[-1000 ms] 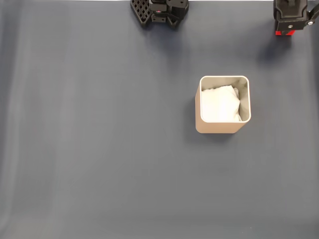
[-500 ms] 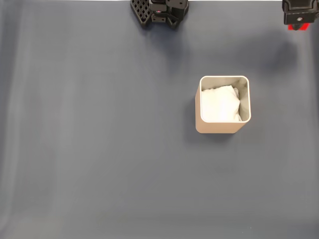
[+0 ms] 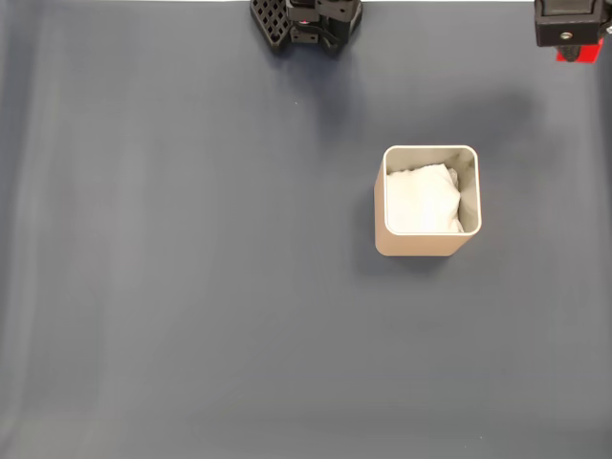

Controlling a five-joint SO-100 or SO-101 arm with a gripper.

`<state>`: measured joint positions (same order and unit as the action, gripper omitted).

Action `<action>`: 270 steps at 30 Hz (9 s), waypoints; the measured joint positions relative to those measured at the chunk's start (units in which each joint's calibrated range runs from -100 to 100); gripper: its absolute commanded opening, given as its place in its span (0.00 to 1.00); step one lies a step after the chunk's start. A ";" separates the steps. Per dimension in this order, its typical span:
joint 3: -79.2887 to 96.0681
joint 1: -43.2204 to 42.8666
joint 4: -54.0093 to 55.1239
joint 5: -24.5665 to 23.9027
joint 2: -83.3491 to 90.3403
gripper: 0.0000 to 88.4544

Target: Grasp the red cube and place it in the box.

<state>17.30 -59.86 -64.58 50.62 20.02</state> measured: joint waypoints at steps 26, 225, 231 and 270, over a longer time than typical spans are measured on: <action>-0.55 18.41 -7.39 1.86 7.13 0.11; 66.30 60.20 9.34 -0.88 60.54 0.00; 72.86 60.13 7.31 -0.34 67.05 0.00; 81.97 61.93 -5.93 -3.32 79.27 0.02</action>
<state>99.27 2.07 -70.51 47.30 99.29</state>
